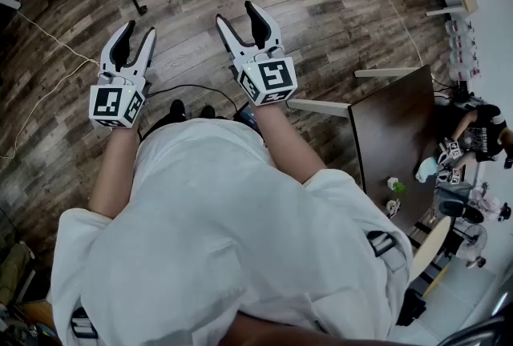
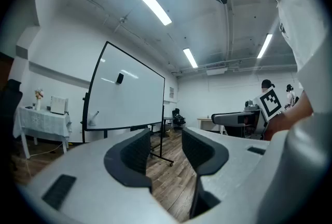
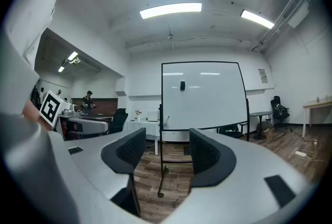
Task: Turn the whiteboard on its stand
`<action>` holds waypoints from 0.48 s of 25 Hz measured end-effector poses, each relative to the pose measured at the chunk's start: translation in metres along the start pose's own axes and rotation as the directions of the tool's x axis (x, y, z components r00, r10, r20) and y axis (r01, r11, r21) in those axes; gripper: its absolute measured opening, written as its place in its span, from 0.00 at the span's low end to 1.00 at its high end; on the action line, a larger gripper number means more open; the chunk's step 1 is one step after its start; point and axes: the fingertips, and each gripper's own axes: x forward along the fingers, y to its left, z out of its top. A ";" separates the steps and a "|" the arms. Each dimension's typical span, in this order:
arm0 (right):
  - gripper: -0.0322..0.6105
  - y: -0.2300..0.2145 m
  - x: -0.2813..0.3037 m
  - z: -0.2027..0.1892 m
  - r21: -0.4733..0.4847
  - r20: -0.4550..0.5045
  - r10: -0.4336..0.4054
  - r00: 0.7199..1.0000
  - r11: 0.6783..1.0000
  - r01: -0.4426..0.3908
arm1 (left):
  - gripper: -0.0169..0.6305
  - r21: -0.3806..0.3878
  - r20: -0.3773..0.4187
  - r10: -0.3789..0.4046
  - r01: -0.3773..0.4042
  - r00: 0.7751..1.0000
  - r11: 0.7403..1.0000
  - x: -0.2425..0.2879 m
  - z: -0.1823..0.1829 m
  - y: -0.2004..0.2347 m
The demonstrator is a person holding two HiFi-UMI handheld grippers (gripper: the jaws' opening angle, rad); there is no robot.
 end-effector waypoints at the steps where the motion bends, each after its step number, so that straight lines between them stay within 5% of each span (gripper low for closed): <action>1: 0.45 0.000 0.000 0.000 0.004 -0.001 0.002 1.000 1.000 -0.002 | 0.29 -0.004 0.000 0.003 -0.003 1.000 1.000 0.000 0.000 0.000; 12: 0.54 0.018 -0.015 0.000 0.081 0.068 0.132 0.989 0.987 -0.137 | 0.29 -0.011 -0.009 0.003 -0.003 1.000 1.000 -0.004 -0.005 -0.013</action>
